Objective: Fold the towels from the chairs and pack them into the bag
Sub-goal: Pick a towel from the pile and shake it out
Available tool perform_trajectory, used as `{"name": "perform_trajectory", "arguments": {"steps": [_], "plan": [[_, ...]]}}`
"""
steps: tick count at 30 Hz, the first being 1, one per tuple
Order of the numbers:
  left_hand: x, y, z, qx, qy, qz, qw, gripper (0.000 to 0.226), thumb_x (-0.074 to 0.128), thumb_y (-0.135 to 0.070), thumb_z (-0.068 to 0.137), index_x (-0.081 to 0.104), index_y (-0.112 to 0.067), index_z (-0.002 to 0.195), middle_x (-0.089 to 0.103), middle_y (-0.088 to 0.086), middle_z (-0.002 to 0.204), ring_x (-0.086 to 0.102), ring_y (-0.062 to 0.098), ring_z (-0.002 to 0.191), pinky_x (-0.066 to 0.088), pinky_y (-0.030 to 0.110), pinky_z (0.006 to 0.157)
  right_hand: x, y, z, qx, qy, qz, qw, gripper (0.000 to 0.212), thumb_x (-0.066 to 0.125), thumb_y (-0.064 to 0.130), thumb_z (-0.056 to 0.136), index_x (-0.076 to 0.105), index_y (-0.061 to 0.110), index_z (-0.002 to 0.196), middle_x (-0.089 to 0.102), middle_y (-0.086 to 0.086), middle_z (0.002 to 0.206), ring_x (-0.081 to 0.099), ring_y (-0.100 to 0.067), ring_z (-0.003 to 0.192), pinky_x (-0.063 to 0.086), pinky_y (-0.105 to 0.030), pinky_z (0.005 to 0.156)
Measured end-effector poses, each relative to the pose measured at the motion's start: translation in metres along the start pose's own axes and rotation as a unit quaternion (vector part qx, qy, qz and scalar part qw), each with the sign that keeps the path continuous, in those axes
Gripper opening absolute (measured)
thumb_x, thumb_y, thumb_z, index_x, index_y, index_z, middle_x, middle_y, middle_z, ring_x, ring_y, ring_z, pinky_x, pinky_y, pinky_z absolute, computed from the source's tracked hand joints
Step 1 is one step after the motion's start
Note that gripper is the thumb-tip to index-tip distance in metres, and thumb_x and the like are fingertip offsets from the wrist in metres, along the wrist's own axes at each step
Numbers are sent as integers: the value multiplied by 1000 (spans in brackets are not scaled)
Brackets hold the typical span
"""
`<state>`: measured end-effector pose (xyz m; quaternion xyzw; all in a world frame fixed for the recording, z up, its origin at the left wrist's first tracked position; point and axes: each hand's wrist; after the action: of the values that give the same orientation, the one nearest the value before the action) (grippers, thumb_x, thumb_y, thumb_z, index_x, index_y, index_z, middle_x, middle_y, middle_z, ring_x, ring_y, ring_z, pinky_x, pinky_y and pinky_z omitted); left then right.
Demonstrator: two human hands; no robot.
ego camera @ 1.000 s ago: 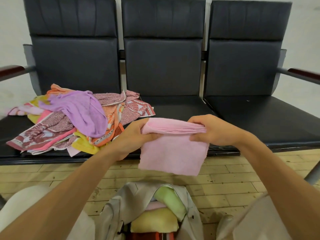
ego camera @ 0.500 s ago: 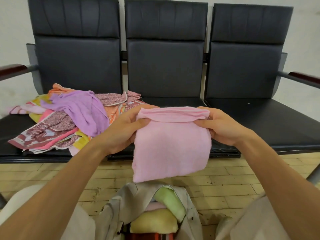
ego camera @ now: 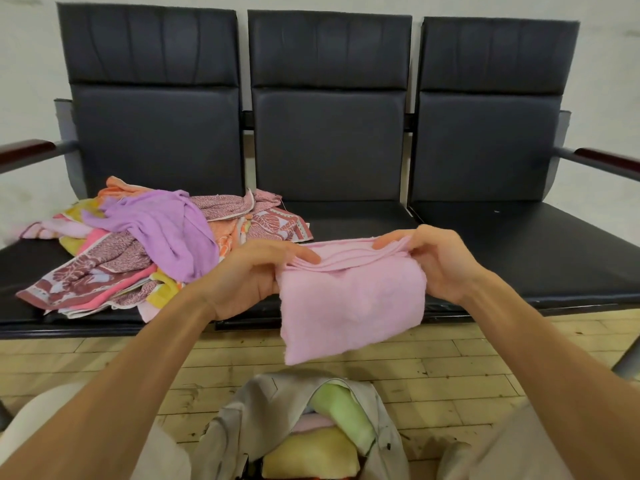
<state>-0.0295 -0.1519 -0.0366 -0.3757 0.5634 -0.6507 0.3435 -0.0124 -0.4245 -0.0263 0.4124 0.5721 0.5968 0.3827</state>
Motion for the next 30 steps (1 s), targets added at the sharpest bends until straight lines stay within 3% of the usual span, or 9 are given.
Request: {"name": "perform_trajectory", "arguments": {"steps": [3,5,7,10,13,16,19,22,30], "plan": [[5,3,3,-4,-56,26,998,30,56,-31,88,79,-13,82,72,7,96,65,17,81,56,22,65,-1,-2,0,1,-17,-42,999,28,55,28,90,74,8,85,70,-11,111,67,-29,101,56,-36,79],[9,5,4,6,-85,32,996,26,53,-23,89,79,-18,84,72,1,92,62,11,73,53,19,57,0,-3,2,-21,-38,-76,996,18,57,21,94,71,11,91,68,-6,111,66,-27,100,56,-31,70],[9,3,3,23,-84,14,996,25,56,-14,88,73,-27,101,72,-1,100,65,12,77,54,20,57,2,-1,2,-42,-33,-59,997,16,55,13,95,69,17,103,67,1,109,67,-23,96,57,-29,66],[5,0,4,30,-71,-3,997,57,61,-10,82,54,-42,128,70,3,115,69,21,93,60,29,67,-1,2,2,-44,-13,-45,998,46,59,6,92,56,30,130,67,-3,116,69,-26,100,60,-34,72],[5,4,7,5,-123,0,992,67,63,-2,83,43,-28,141,65,7,124,68,20,100,58,27,76,-2,2,2,-34,-4,-79,996,44,62,6,89,58,17,131,67,-7,120,67,-23,106,59,-32,80],[5,8,10,-25,-155,6,988,37,62,-2,87,60,-6,124,72,7,108,68,16,90,57,22,69,0,0,0,-31,1,-85,996,33,63,6,87,66,13,119,72,-5,111,69,-20,104,58,-30,82],[2,10,12,-33,-180,8,983,16,64,-5,86,69,-3,101,75,9,94,68,18,84,57,23,67,0,-2,3,-25,-13,-93,995,30,65,3,86,67,12,114,74,-4,108,70,-18,101,58,-27,80],[-2,15,13,-55,-186,-4,981,22,68,-4,83,68,2,104,73,13,101,68,23,93,58,24,74,-2,0,4,-23,6,-119,993,35,67,1,84,66,12,117,73,-4,110,70,-17,102,58,-29,84],[6,23,8,-99,-52,74,991,28,61,-10,90,54,-2,116,67,9,108,66,16,98,57,29,82,-12,-3,-2,-34,30,-291,956,26,59,10,94,59,17,120,64,-1,114,64,-13,105,55,-27,84]]}}
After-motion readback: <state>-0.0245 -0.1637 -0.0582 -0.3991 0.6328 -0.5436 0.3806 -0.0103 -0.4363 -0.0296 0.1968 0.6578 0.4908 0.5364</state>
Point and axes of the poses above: each hand's wrist, its own z-axis towards the middle knuckle, its own x-axis out of the palm, y = z × x
